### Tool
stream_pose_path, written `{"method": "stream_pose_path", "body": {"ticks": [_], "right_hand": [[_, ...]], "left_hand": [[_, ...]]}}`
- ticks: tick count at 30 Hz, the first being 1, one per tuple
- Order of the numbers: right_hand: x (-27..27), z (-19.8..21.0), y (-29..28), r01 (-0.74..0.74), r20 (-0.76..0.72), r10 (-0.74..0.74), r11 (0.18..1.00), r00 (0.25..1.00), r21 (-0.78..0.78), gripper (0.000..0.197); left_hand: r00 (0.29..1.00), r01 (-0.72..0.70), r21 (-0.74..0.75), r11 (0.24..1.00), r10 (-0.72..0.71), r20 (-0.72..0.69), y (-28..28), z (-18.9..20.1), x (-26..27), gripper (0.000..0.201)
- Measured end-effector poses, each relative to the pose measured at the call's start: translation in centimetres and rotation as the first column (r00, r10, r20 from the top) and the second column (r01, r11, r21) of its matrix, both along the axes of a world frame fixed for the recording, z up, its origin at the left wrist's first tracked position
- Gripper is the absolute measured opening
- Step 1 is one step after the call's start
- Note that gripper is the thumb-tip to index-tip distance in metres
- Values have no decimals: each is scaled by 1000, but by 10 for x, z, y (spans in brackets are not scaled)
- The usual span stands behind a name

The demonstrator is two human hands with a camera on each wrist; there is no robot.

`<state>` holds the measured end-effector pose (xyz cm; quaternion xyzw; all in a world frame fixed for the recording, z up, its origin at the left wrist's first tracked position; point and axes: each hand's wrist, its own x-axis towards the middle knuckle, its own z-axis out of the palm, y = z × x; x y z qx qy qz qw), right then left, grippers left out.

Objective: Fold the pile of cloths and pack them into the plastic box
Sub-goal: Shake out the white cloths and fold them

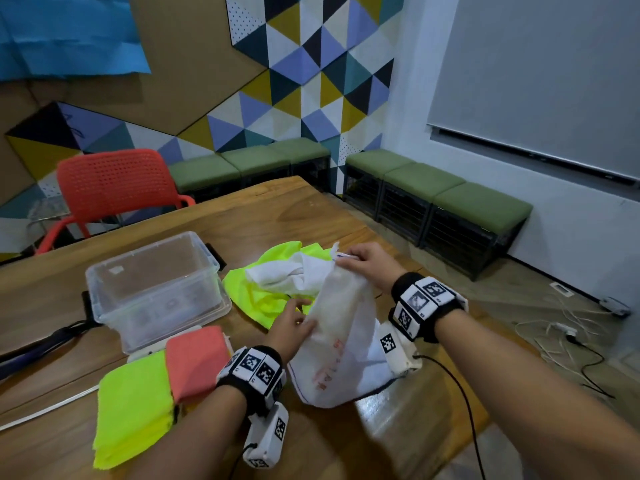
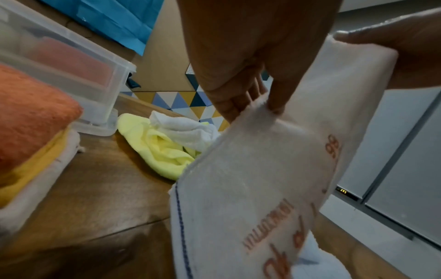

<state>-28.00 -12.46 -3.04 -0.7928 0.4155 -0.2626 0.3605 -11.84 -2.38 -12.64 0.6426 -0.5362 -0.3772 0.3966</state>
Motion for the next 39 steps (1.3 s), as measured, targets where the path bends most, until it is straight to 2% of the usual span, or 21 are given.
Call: {"method": "stream_pose_path", "body": {"ticks": [1,3,6,8,14,17,19,20,22,26,29,31,33,35,39], "right_hand": [[0,5,0,13,1,-13,999,1000,-37,38],[0,21,1,49,12,-48,993,999,-111,42],[0,50,2,22,-17,-26,977,1000,-212,33],[0,67,1,-19,-40,8,961,999,-277,29],[-5,109,-1,-2,78,33,929,996,-370,16],[-11,121,-1,51,124,-2,916,992,-398,28],[-15,126,-2,105,144,-50,908,988,-406,21],[-18,127,-4,135,155,-77,902,985,-410,16],[-25,127,-7,205,181,-138,877,974,-435,22],[-49,116,-14,349,226,-275,834,934,-428,27],[-65,94,-17,438,245,-372,833,895,-337,18],[-73,76,-18,487,248,-431,837,868,-249,21],[-79,60,-15,517,234,-473,835,850,-190,24],[-83,48,-11,533,237,-491,829,838,-167,20],[-86,52,6,554,310,-496,821,811,-135,27]], "left_hand": [[998,-44,-52,998,41,-51,0,3,-3,24],[997,-62,-204,977,53,-51,2,13,-7,23],[999,40,-350,936,-47,-12,4,30,-14,13],[996,75,-354,932,-85,-11,4,38,-17,11],[991,34,-266,963,-66,-112,4,40,-24,51],[984,77,-187,979,-104,-141,6,36,-24,46],[991,84,-157,984,-100,-93,6,32,-21,32],[994,64,-158,985,-77,-75,6,31,-19,23],[997,-31,-171,985,19,-72,4,26,-10,7],[972,-228,-219,949,208,-109,0,30,16,26],[946,-318,-302,899,320,-44,-4,43,27,18],[923,-367,-354,860,384,-22,-7,55,29,19],[908,-399,-385,832,416,-44,-10,68,28,17],[900,-422,-401,813,428,-80,-12,81,28,18],[899,-411,-529,742,426,-102,-3,107,27,21]]}}
